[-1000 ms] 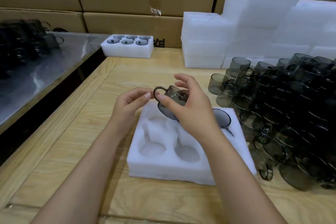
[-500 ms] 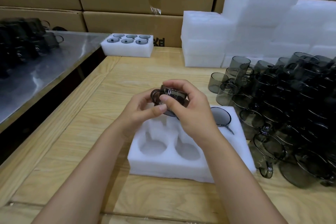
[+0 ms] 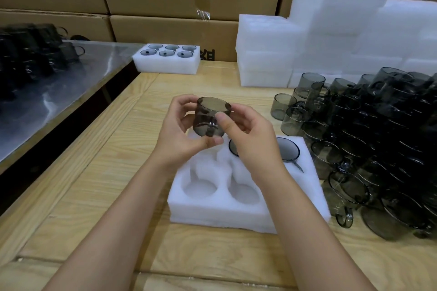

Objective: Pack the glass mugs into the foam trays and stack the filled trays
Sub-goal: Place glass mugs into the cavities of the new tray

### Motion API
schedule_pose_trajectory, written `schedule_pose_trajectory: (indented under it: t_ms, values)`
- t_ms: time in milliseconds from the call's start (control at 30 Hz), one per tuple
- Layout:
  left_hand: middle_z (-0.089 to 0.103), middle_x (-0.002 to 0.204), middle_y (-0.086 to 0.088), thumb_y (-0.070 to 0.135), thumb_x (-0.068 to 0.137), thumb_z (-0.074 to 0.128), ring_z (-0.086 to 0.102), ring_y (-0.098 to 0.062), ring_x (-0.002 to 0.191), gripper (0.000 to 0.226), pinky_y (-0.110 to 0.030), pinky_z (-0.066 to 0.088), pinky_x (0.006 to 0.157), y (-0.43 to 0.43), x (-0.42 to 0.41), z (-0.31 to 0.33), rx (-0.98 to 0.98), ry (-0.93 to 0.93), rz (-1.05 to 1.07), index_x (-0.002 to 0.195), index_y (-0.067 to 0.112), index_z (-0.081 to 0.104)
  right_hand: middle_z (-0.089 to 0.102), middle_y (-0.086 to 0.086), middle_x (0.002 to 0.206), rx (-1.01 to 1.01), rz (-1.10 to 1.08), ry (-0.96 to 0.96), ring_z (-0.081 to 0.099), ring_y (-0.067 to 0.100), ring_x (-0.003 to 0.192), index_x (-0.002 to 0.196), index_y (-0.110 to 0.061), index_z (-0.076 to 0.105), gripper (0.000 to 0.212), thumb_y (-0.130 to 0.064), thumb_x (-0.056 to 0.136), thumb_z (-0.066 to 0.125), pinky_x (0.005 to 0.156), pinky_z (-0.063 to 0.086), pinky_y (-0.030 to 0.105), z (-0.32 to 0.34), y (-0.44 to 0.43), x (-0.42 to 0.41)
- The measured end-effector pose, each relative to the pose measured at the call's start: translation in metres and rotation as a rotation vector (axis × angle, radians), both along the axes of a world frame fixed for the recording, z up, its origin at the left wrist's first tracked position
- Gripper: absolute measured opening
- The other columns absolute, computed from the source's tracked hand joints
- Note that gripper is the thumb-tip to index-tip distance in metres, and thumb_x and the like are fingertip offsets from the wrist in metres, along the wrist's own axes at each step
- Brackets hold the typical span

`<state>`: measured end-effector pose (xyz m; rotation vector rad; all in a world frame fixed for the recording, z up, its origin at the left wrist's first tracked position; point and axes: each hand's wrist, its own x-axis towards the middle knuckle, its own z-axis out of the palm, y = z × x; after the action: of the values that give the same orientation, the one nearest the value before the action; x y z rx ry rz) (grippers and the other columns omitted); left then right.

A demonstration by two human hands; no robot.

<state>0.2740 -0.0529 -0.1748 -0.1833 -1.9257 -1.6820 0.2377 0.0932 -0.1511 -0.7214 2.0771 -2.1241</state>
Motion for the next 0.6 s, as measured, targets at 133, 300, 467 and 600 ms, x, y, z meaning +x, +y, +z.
schedule_pose_trajectory:
  t_ms: [133,300,467,600]
  values:
    - [0.052,0.108,0.000,0.031,0.048,0.088,0.062,-0.013,0.095,0.091,-0.026,0.052,0.082,-0.001,0.001,0.000,-0.142,-0.011,0.024,0.125,0.039,0.039,0.069,-0.012,0.107,0.036,0.107,-0.068,0.063,-0.003,0.094,0.123,-0.028,0.057,0.040,-0.037,0.085,0.065,0.078,0.048,0.012,-0.001,0.000,0.000]
    - [0.053,0.112,0.000,0.023,0.053,0.081,0.058,-0.012,0.097,0.079,-0.022,0.046,0.084,-0.002,0.003,0.001,-0.191,-0.102,-0.069,0.124,0.029,0.049,0.065,-0.016,0.107,0.294,-0.007,0.105,0.061,0.002,0.098,0.124,-0.036,0.053,0.047,-0.033,0.080,0.069,0.091,0.050,0.031,-0.004,-0.005,0.008]
    - [0.062,0.116,-0.006,0.002,0.072,0.048,0.060,-0.019,0.108,0.063,-0.027,0.050,0.086,-0.019,0.006,-0.001,0.166,-0.275,-0.405,0.133,0.015,0.047,0.063,-0.029,0.095,0.397,0.002,0.219,0.057,-0.007,0.095,0.109,-0.037,0.059,0.029,-0.028,0.082,0.067,0.088,0.044,0.020,-0.003,-0.005,0.012]
    - [0.066,0.117,-0.007,0.020,0.083,0.045,0.060,-0.023,0.111,0.044,-0.035,0.045,0.094,-0.022,0.001,-0.010,0.317,-0.321,-0.368,0.125,0.013,0.058,0.065,-0.011,0.105,0.728,-0.168,0.457,0.049,0.014,0.105,0.122,-0.029,0.054,0.040,-0.045,0.085,0.057,0.093,0.031,0.029,-0.006,-0.010,0.016]
